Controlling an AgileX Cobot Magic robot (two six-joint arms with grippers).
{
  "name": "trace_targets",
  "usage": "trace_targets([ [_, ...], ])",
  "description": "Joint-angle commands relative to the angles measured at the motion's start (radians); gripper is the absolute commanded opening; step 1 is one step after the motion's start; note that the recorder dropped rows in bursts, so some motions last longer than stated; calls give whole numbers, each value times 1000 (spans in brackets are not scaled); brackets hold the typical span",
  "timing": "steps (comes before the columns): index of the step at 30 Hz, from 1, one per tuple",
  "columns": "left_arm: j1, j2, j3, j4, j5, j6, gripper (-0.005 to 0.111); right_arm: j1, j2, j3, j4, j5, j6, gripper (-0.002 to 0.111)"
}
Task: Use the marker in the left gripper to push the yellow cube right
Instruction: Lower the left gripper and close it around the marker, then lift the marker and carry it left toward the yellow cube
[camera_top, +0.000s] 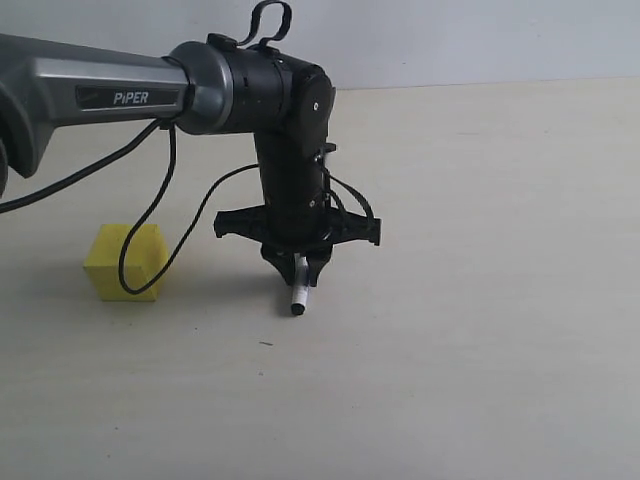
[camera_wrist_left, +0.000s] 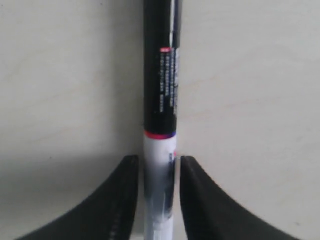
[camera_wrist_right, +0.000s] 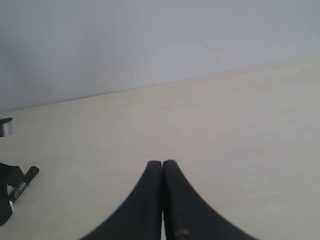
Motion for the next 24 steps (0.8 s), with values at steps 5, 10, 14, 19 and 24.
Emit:
trace_targets([
  [5,2,8,3,11,-8,10,34,0,-5,5,-4,-1,-6,0],
  [10,2,4,3,13,-6,53,0,0,-5,5,-4,-1,-6,0],
  [14,13,-84,3,68,48,159,0,0,-5,5,-4,-1,-6,0],
  [19,3,-297,47,214,138,317,0,0,-5,5,-4,-1,-6,0],
  [24,78,-606,348,354,138,356,0,0,-5,5,-4,-4,-6,0],
])
